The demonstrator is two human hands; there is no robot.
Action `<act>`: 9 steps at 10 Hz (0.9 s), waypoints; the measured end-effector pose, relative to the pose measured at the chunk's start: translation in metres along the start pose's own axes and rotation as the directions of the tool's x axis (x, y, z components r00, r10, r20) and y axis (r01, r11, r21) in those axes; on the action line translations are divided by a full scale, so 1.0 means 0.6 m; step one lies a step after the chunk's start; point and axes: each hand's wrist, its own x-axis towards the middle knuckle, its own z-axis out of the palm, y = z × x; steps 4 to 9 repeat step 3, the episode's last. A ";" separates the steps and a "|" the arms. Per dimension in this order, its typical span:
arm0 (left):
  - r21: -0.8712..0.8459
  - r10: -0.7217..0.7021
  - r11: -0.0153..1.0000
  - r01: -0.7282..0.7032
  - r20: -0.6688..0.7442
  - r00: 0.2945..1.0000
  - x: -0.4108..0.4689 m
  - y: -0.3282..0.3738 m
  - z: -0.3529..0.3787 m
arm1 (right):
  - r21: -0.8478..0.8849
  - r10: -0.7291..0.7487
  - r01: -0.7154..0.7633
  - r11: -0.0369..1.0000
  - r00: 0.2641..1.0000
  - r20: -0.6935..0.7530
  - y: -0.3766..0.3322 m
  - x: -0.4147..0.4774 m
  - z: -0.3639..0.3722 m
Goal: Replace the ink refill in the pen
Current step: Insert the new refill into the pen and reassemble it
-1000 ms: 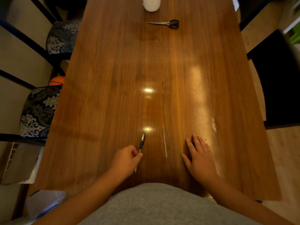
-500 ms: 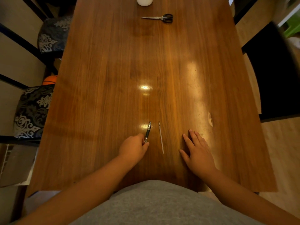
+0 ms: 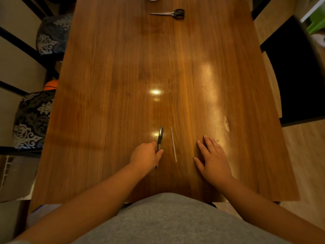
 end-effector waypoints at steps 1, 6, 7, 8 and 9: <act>-0.042 -0.023 0.999 0.024 0.007 1.000 -0.016 -0.011 0.002 | -0.007 0.014 -0.014 1.000 1.000 0.004 -0.001 0.000 -0.001; -0.163 -0.126 0.977 0.138 0.081 0.989 -0.084 -0.072 0.016 | 0.009 0.020 -0.020 1.000 1.000 0.012 -0.008 0.002 -0.015; -0.163 -0.126 0.977 0.138 0.081 0.989 -0.084 -0.072 0.016 | 0.009 0.020 -0.020 1.000 1.000 0.012 -0.008 0.002 -0.015; -0.163 -0.126 0.977 0.138 0.081 0.989 -0.084 -0.072 0.016 | 0.009 0.020 -0.020 1.000 1.000 0.012 -0.008 0.002 -0.015; -0.163 -0.126 0.977 0.138 0.081 0.989 -0.084 -0.072 0.016 | 0.009 0.020 -0.020 1.000 1.000 0.012 -0.008 0.002 -0.015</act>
